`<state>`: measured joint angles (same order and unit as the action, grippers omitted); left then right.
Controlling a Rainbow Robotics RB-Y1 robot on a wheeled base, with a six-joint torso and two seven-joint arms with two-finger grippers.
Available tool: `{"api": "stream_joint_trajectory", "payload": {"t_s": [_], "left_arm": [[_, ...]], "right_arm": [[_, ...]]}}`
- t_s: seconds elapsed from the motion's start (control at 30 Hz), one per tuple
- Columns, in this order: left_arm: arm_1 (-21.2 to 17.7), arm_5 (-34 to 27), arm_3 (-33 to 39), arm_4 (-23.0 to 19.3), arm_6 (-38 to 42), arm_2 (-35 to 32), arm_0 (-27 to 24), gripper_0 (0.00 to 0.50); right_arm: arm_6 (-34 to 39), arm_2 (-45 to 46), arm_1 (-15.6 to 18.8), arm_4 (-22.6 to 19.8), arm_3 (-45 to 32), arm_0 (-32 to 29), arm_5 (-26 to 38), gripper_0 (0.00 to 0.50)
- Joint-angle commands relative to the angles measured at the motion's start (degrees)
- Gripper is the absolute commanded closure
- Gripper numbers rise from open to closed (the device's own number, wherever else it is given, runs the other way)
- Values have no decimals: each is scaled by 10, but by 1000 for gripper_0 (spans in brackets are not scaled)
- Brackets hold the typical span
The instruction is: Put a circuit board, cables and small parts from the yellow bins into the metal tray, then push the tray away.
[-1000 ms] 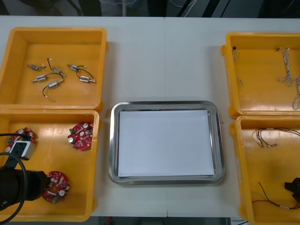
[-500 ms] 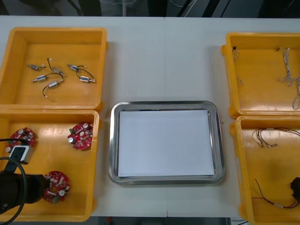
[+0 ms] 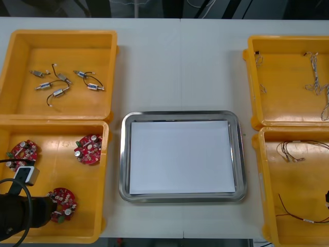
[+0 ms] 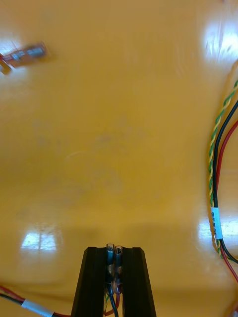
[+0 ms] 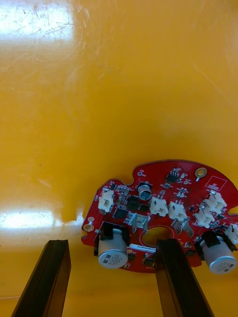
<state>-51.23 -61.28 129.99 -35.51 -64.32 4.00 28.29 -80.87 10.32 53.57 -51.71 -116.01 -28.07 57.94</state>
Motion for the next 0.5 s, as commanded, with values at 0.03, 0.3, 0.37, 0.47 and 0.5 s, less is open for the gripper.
{"api": "stream_joint_trajectory", "payload": {"t_s": [0.03, 0.3, 0.37, 0.47, 0.5], "left_arm": [[-20, 6, 1, 4, -6, 10, 24, 0], [-20, 14, -8, 5, -12, 11, 26, 0], [-20, 20, -11, 6, -12, 14, 25, 0], [-19, 24, -12, 8, -13, 14, 24, 0], [-19, 24, -12, 9, -13, 14, 24, 0]], "right_arm": [[-1, 40, 30, -14, -37, -1, 18, 500], [5, 63, 53, -30, -67, 7, 31, 500], [6, 63, 53, -32, -68, 14, 31, 500], [7, 63, 53, -36, -68, 25, 31, 500], [7, 63, 53, -36, -68, 28, 31, 500]]}}
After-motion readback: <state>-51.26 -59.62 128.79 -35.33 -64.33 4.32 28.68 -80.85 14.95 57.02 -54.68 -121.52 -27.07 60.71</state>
